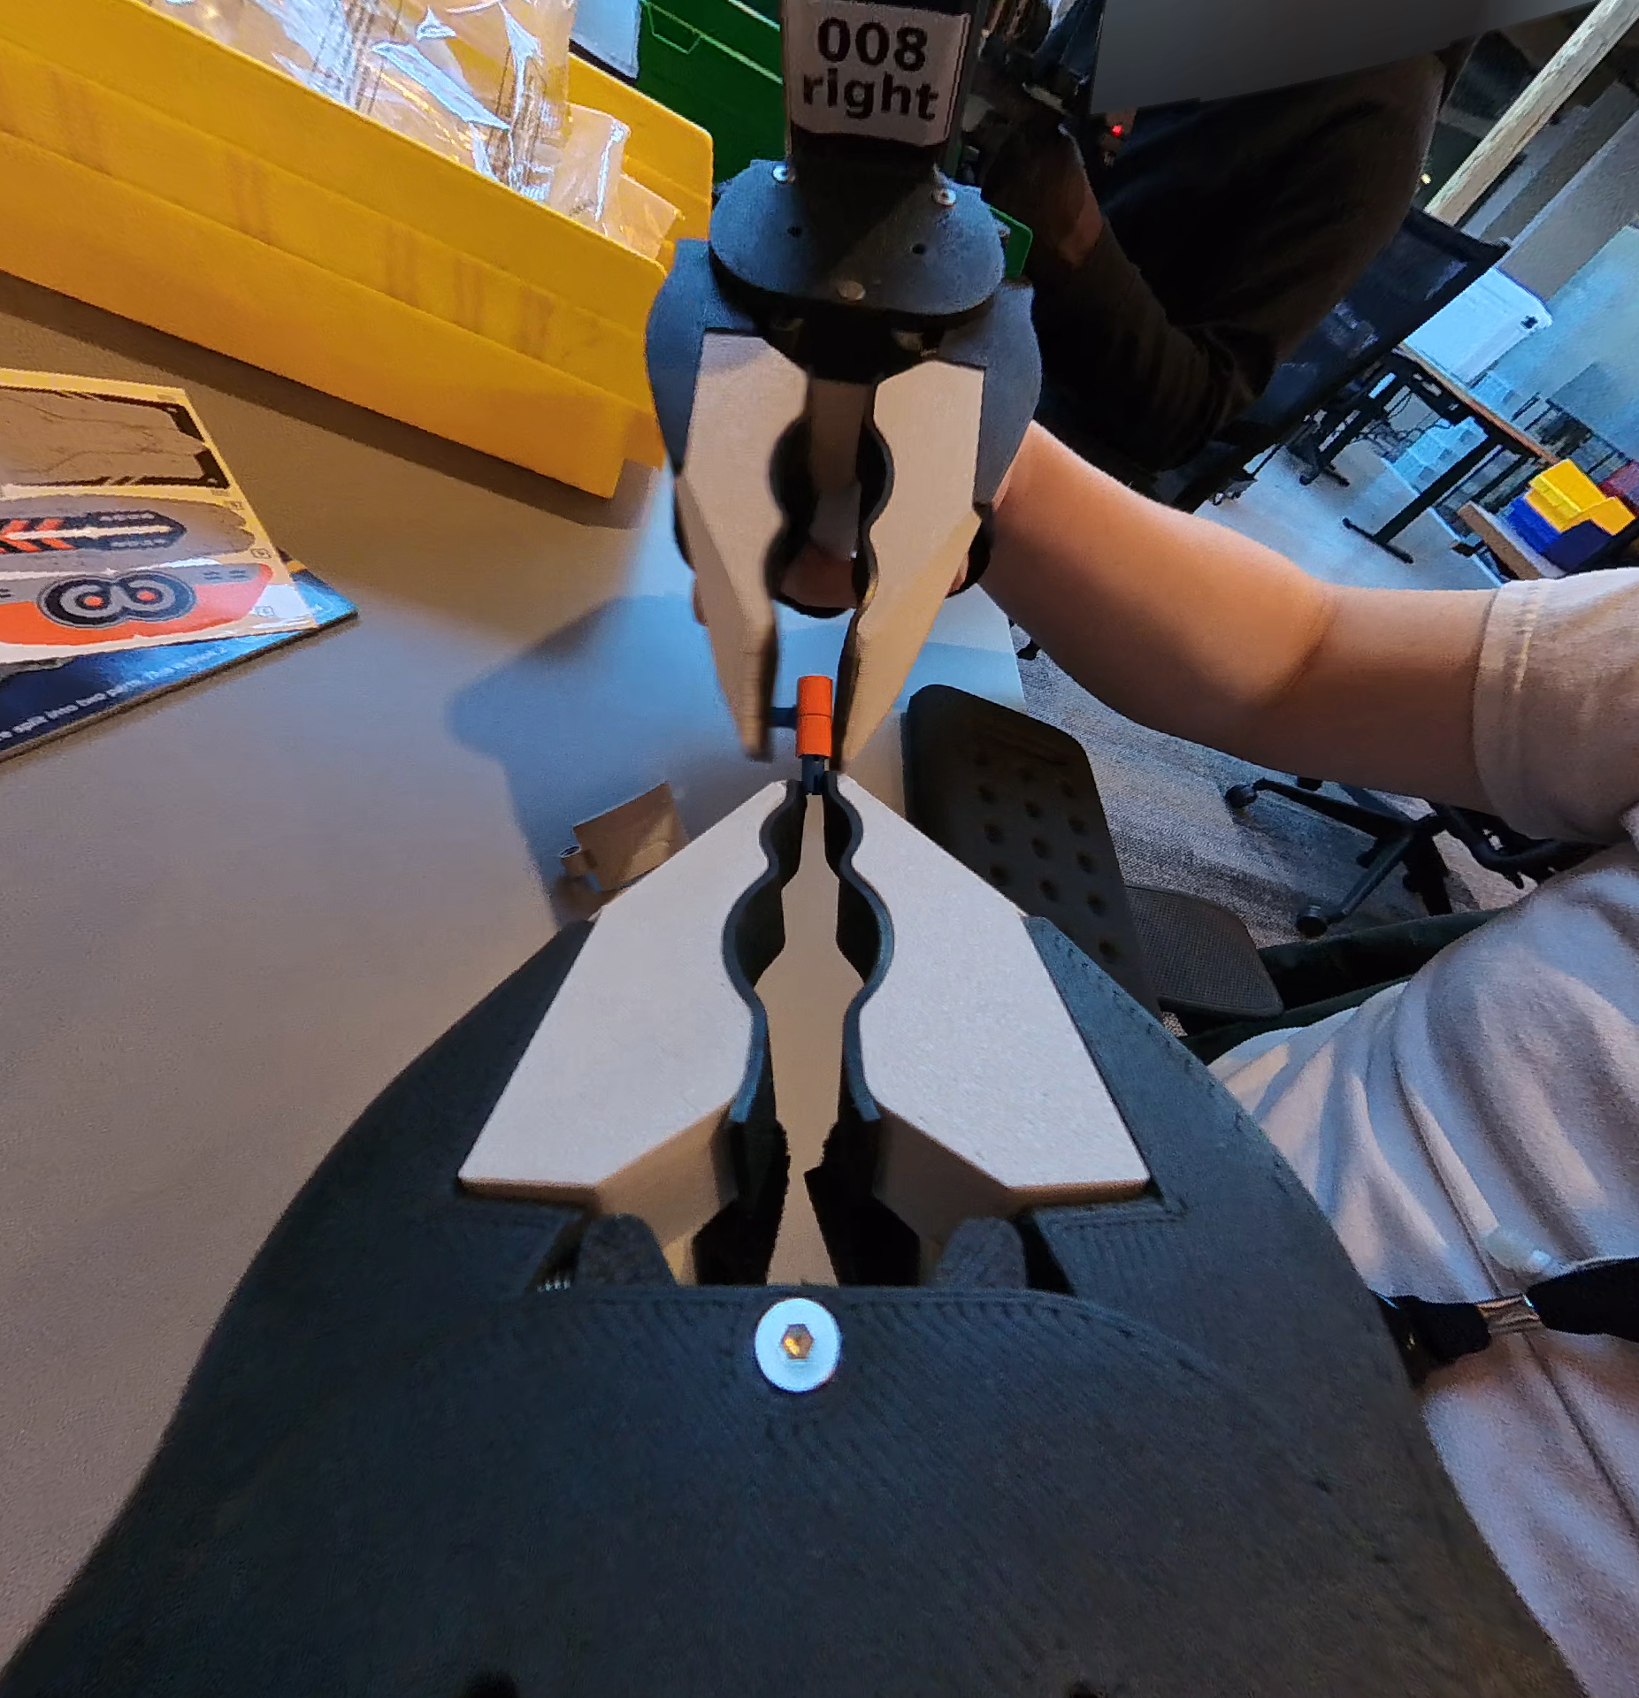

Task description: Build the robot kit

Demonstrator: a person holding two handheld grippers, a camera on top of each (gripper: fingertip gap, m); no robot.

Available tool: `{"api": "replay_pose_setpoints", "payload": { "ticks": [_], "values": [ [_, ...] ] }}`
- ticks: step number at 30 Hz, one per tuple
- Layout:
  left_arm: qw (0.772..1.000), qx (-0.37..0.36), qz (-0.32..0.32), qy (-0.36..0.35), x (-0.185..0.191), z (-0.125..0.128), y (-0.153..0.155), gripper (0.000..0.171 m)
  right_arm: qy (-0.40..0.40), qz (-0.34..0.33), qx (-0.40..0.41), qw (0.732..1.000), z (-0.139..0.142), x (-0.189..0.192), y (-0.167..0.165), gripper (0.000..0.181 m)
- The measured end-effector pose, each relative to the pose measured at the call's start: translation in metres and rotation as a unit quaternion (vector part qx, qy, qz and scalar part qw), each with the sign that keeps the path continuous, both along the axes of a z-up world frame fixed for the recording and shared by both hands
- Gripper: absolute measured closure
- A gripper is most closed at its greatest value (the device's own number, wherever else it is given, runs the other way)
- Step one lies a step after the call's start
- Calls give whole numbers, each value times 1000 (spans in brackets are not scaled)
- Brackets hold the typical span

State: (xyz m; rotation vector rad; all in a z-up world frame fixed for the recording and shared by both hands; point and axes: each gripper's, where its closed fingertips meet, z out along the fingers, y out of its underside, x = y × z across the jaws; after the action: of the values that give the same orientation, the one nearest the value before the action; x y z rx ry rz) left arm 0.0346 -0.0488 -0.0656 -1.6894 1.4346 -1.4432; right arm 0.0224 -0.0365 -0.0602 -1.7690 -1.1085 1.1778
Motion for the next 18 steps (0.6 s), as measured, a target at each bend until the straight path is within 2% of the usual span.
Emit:
{"api": "replay_pose_setpoints", "payload": {
  "ticks": [1, 6, 8, 12, 14, 18],
  "values": [
    [1000, 1, 0, 0, 0, 0, 0, 169, 4, 9, -2, 1000, 1, -1, -3, 175],
    [1000, -2, -3, 4, 0, -3, 0, 169, 20, 10, -8, 1000, 4, -3, -4, 170],
    [1000, -6, -6, 3, 0, -4, -2, 169, 25, 8, -13, 1000, 3, -3, -4, 176],
    [1000, 20, 10, 13, 2, -9, 3, 168, 10, -7, -13, 1000, -2, 1, -2, 175],
    [998, 39, 27, 43, 2, -20, 10, 149, -36, -28, -31, 999, -16, 11, 4, 175],
    [992, 55, 37, 109, -2, -51, 15, 146, -142, -85, -103, 981, -50, 40, 12, 175]
  ]
}}
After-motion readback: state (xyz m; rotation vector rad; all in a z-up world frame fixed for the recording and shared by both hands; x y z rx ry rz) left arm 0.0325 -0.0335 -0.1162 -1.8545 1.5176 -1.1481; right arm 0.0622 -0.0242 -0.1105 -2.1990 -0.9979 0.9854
